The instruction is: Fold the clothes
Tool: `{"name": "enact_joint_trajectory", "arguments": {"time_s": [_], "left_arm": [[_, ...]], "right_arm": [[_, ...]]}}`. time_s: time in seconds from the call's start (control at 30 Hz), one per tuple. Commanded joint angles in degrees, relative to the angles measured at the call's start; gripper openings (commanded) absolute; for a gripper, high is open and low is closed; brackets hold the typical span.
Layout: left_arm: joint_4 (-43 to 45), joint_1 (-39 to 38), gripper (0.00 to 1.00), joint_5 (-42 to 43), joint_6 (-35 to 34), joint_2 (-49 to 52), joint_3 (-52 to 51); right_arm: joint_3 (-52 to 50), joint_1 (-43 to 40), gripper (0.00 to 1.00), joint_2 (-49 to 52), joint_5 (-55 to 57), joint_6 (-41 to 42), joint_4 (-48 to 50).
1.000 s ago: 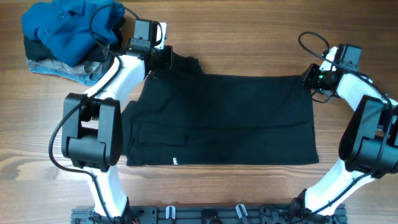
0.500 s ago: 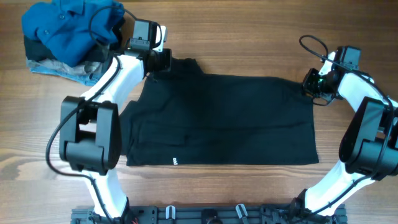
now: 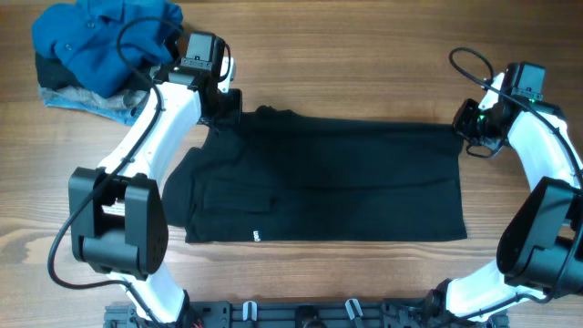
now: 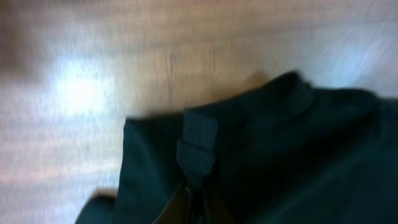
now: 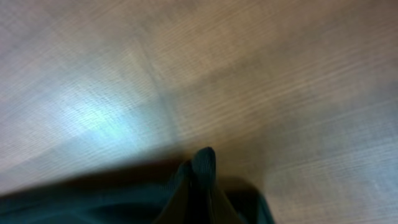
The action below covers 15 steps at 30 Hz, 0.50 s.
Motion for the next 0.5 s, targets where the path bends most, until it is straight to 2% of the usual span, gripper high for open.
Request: {"name": "enact_joint_trajectory", "arguments": {"time_s": [0.0, 0.23, 0.37, 0.43, 0.47], "left_arm": [[-5.49, 0.17, 0.04, -0.35, -0.15, -0.59, 0.48], [-13.66, 0.17, 0.04, -0.33, -0.20, -0.57, -1.60], [-16.72, 0.17, 0.04, 0.09, -1.44, -0.57, -2.80], [-18.08, 0.17, 0.04, 0.09, -1.46, -0.57, -3.10], [-18.99, 0.17, 0.04, 0.11, -1.46, -0.59, -3.15]], "right_arm": [[-0.24, -0.24, 0.04, -1.03, 6.56, 0.26, -3.34], [-0.24, -0.24, 0.05, -1.03, 10.14, 0.31, -8.44], [-0.24, -0.24, 0.14, -1.03, 11.87, 0.24, -9.86], [-0.24, -0.24, 0.04, -1.03, 11.91, 0.26, -9.97], [-0.24, -0.24, 0.04, -1.03, 11.89, 0.28, -10.12]]}}
